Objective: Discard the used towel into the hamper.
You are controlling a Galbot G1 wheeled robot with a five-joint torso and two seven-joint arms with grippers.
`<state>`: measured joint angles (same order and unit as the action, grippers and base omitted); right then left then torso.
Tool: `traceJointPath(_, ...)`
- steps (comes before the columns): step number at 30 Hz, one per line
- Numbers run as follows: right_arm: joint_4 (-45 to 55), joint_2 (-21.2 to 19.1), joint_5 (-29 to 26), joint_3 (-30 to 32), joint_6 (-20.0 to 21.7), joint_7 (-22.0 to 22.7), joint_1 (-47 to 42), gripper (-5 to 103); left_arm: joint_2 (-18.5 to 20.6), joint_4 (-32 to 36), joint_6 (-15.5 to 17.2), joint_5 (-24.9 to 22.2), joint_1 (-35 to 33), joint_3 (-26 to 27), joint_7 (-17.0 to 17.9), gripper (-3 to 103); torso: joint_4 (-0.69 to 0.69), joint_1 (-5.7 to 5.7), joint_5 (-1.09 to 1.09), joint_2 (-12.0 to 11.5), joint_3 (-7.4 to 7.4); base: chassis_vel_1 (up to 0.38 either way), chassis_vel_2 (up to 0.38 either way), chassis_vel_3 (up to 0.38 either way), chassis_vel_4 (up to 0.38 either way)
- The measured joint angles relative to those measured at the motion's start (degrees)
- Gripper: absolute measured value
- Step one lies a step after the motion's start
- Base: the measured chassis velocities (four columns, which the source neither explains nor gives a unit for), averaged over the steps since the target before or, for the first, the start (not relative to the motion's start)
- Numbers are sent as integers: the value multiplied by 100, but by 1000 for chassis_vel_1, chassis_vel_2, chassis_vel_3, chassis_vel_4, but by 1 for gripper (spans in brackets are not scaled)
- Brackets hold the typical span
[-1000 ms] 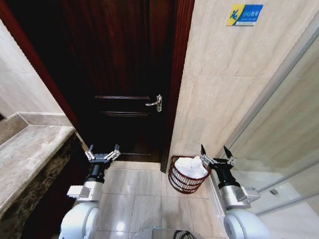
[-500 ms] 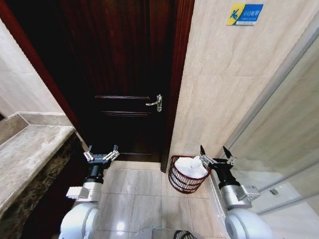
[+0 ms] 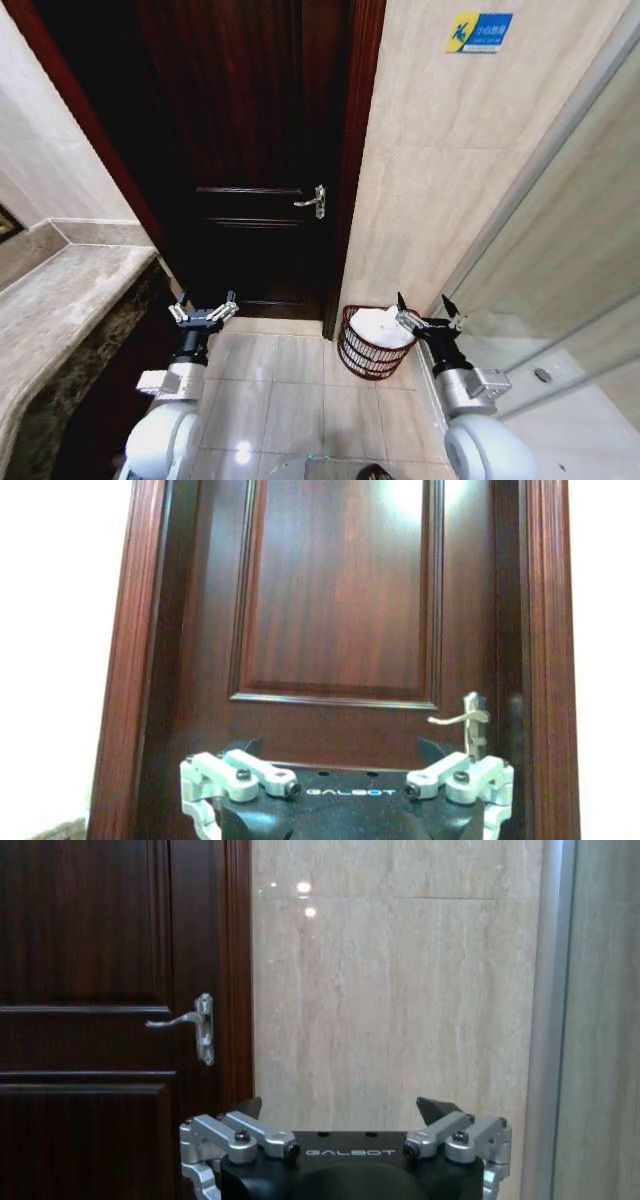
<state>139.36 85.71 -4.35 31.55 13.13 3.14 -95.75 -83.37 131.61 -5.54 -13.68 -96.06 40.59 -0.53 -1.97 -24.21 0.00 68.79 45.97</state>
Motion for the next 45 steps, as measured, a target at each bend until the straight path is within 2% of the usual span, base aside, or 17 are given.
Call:
traceJointPath(38,29,-73,12,-16,3,6,-74,100,-48,65,-136,-83,-212,66,-37,100,0,8,0,-17,-9,61,-63,-61,57)
traceJointPath(45,54,-74,57,-33,14,5,-91,100,-41,82,-138,-121,-253,105,-130,100,0,8,0,-18,-10,53,-60,-65,55)
